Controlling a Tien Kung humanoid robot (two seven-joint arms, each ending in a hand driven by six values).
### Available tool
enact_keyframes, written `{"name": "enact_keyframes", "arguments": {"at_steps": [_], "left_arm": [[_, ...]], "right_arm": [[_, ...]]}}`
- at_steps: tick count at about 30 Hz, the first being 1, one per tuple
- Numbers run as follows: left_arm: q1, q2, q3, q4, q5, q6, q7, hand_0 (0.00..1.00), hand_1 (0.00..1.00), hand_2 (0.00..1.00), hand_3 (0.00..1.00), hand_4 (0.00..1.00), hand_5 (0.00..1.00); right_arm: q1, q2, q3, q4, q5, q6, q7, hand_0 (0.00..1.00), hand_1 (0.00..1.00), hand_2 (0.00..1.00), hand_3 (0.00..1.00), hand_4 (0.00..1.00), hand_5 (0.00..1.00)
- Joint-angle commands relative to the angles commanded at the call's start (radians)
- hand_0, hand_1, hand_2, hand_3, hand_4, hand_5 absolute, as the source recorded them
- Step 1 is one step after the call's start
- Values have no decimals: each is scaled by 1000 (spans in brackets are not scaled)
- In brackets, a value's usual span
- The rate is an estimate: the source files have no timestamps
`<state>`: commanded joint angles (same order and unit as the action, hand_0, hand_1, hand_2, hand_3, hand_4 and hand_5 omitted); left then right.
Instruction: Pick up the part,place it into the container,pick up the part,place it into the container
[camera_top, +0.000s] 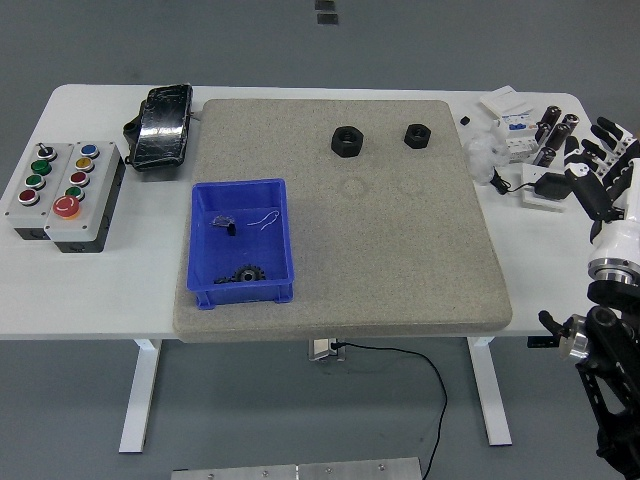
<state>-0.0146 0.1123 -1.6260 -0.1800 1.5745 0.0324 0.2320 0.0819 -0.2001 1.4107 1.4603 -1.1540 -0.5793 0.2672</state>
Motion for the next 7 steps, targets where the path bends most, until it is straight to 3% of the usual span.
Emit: {"name": "enact_keyframes", "arguments": {"at_steps": [7], "left_arm": [[-2, -15, 17, 0, -18, 0, -8, 664, 631, 572, 613, 688, 351]], "right_arm": [[-6, 0, 40, 13, 2, 0, 3, 641, 705, 750, 704, 741, 229]]}}
